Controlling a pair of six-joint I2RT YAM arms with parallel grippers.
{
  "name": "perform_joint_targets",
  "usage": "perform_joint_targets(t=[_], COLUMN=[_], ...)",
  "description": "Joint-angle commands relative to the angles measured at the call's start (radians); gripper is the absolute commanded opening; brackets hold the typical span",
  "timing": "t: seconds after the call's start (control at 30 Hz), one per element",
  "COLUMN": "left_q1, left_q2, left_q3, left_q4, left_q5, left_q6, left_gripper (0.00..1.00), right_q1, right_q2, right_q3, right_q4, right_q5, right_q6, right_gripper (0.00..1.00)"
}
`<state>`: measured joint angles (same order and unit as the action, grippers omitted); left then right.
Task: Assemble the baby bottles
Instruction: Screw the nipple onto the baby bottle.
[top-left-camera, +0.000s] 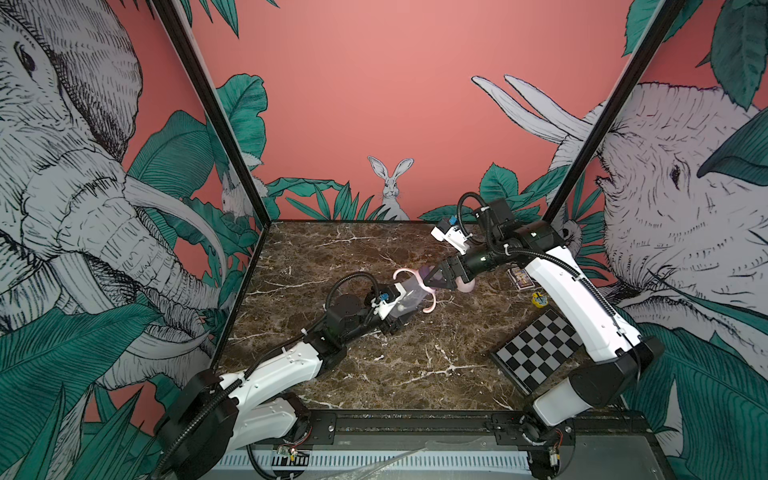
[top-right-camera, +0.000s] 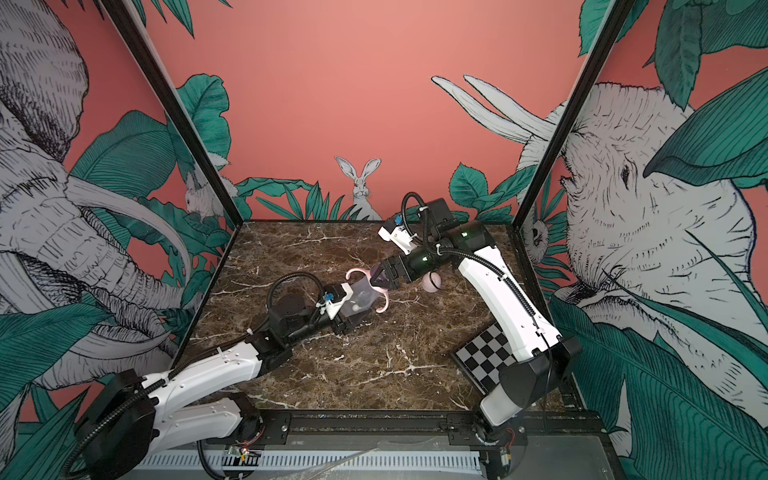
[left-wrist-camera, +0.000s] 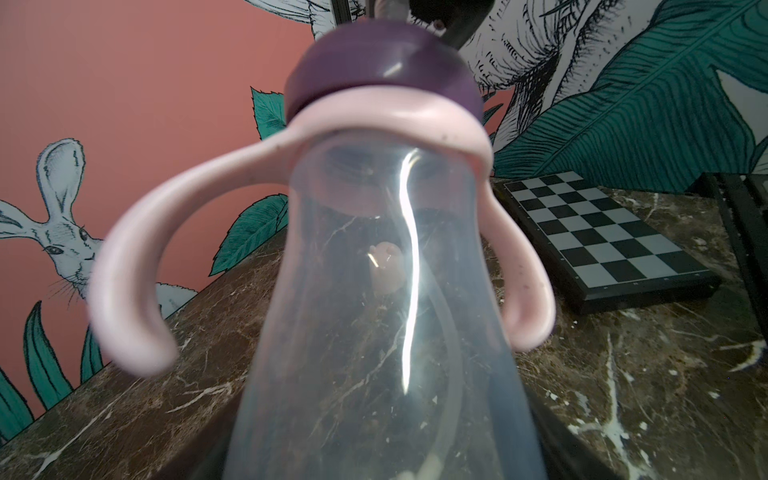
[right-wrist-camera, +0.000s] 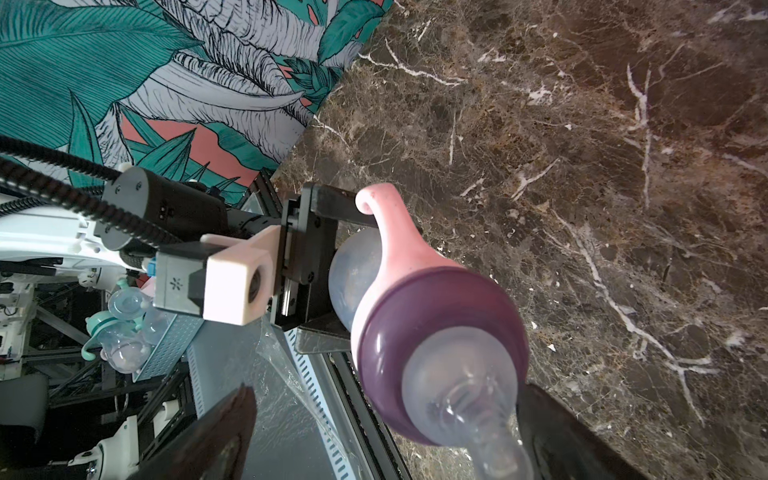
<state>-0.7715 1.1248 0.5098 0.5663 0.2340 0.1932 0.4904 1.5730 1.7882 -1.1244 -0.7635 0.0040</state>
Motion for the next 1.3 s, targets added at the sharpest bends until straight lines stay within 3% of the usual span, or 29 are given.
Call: perform_joint_targets(t=[0.0, 0.23, 0.33, 0.77, 1.1, 1.27], left_q1=[0.009, 0.013, 0.013, 0.012, 0.014, 0.012], left_q2=[-0.041, -0.057, -0.063, -0.072, -0.073, -0.066], left_q3=[0.041, 0.046, 0.043, 0.035, 0.037, 0.04], left_q4=[0.001, -0.026, -0.022, -0.003, -0.006, -0.011], left_q5=[0.052, 0.062, 0.053, 0.025, 0.044, 0.041], left_q6=[-0.042, -0.054, -0.058, -0.055, -0.069, -0.07], left_gripper=[0.35, 0.35, 0.35, 0.31, 0.31, 0.3], right_q1=[-0.007, -0.015, -0.015, -0.032, -0.048, -0.048], right_q2=[-0.004, 0.0, 0.021, 0.041, 0.065, 0.074], right_q3=[-0.015, -0.036, -0.009, -0.061, -0.078, -0.067], right_q4=[0.009, 0.095, 0.047, 0.086, 0.151, 0.167], right_q5=[-0.061, -0.104, -0.114, -0.099, -0.265, -0.285], right_q6=[-0.065, -0.045, -0.064, -0.055, -0.03, -0.011], right_gripper=[0.95, 0.87, 0.86, 0.9, 0.81, 0.74])
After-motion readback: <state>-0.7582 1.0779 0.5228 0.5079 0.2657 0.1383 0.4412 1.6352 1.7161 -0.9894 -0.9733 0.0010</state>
